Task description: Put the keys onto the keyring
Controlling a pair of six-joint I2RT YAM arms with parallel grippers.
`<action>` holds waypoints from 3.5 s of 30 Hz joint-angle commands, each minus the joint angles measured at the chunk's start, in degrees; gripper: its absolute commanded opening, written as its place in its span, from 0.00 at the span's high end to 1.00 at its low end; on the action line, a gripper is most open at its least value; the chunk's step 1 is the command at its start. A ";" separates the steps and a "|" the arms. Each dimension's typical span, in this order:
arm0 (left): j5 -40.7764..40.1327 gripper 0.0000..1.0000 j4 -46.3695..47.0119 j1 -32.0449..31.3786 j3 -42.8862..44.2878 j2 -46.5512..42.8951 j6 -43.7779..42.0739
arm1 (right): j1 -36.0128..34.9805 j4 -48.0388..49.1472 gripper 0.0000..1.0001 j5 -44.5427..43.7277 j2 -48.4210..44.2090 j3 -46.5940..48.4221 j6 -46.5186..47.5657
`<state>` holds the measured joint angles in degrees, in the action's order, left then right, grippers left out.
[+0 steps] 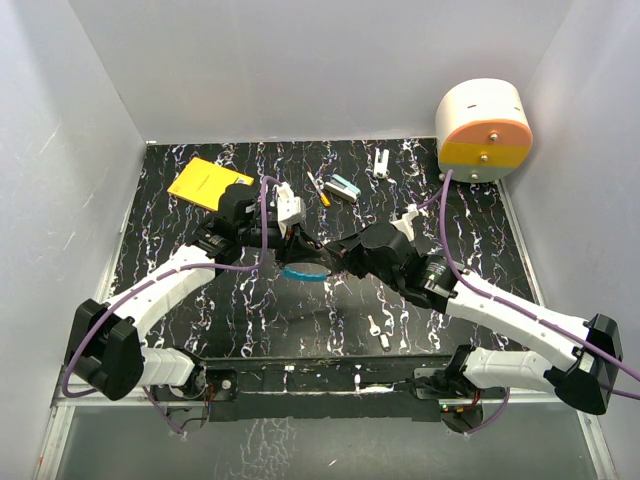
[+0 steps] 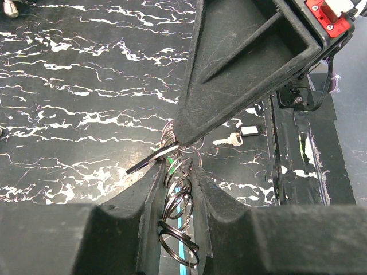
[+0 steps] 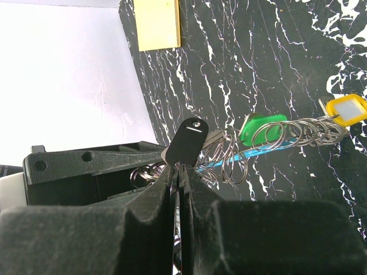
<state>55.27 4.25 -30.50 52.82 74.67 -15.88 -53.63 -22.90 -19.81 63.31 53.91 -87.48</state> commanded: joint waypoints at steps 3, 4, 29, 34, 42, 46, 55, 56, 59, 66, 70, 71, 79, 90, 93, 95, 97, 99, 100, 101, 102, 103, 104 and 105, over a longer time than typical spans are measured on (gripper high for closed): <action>1.51 1.00 0.45 -0.11 1.71 -1.72 -1.08 | -0.34 3.13 0.92 -1.28 -0.22 1.33 -0.74; 1.45 1.00 0.12 -0.10 1.75 -1.72 -1.30 | -0.34 3.14 0.92 -1.34 -0.27 1.49 -0.60; -2.79 1.00 -3.55 -0.26 1.63 -1.71 -8.32 | -0.47 1.29 0.92 -0.67 2.33 5.04 -1.07; -3.10 1.00 -3.21 -0.23 1.60 -1.65 -8.27 | -0.60 1.10 0.92 -0.47 2.80 5.24 -0.94; -2.59 1.00 -3.89 -0.19 2.14 -1.97 -8.16 | -0.60 0.41 0.92 -0.50 2.81 4.26 -1.00; -2.27 1.00 -4.08 -0.26 2.20 -1.94 -8.17 | -0.68 0.21 0.92 -0.77 1.90 3.17 -1.41; -0.32 1.00 -3.49 -0.25 2.35 -1.89 -6.99 | -0.64 -1.42 0.92 -1.81 1.76 3.29 -1.35; 0.28 1.00 -3.61 -0.24 2.50 -1.90 -6.90 | -0.68 -1.39 0.92 -1.81 1.77 3.12 -1.34; 1.93 1.00 -3.53 -0.25 2.75 -1.88 -5.87 | -0.69 -1.20 0.92 -1.81 1.79 2.82 -1.38; 2.46 1.00 -2.49 -0.23 2.46 -1.90 -4.43 | -0.73 -1.00 0.92 -1.63 2.89 3.24 -1.11; 2.74 1.00 -2.95 -0.23 2.76 -2.06 -4.37 | -0.74 -0.96 0.92 -1.81 3.03 2.96 -1.19; 2.74 1.00 -3.01 -0.22 2.73 -2.12 -4.26 | -0.76 -0.97 0.92 -1.81 3.11 2.92 -1.17; 2.57 1.00 -2.93 -0.22 2.52 -2.29 -4.42 | -0.73 -2.72 0.92 -2.74 2.45 2.92 -1.39; 2.72 1.00 -2.08 -0.18 2.44 -2.16 -3.81 | -1.08 -2.15 0.92 -1.92 3.44 3.67 -1.23; 2.36 1.00 -2.07 -0.17 2.13 -2.15 -4.22 | -1.28 -2.06 0.92 -1.81 3.86 4.63 -0.81; 1.98 1.00 -2.10 -0.24 1.93 -2.19 -4.42 | -1.37 -2.05 0.92 -1.81 4.08 5.07 -0.60; 1.87 1.00 -1.90 -0.26 1.65 -2.19 -4.67 | -1.46 -1.98 0.92 -1.64 4.27 5.32 -0.59; 1.71 1.00 -1.87 -0.19 1.51 -2.02 -4.86 | -1.53 -1.76 0.92 -1.63 4.37 5.51 -0.63; 1.57 1.00 -1.94 -0.21 1.46 -2.00 -5.13 | -1.53 -1.74 0.92 -1.63 4.37 5.61 -0.62; 1.45 1.00 -2.04 -0.22 1.47 -1.95 -5.36 | -1.61 -1.78 0.92 -1.77 4.38 5.89 -0.56; 1.36 1.00 -2.13 -0.18 1.35 -1.96 -5.61 | -1.59 -1.85 0.92 -1.92 4.38 6.11 -0.43; 1.30 1.00 -2.16 -0.24 1.28 -1.99 -5.77 | -1.65 -2.04 0.92 -2.10 4.30 6.35 -0.34; 1.25 1.00 -2.17 -0.21 1.25 -1.99 -5.75 | -1.69 -2.25 0.92 -2.27 4.28 6.52 -0.32; 1.25 1.00 -2.18 -0.19 1.25 -1.99 -5.82 | -1.67 -2.31 0.92 -2.33 4.28 6.72 -0.24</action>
<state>55.20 0.01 -30.50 52.84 74.67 -20.73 -54.76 -27.07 -21.06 67.85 56.88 -88.40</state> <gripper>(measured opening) 0.204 0.087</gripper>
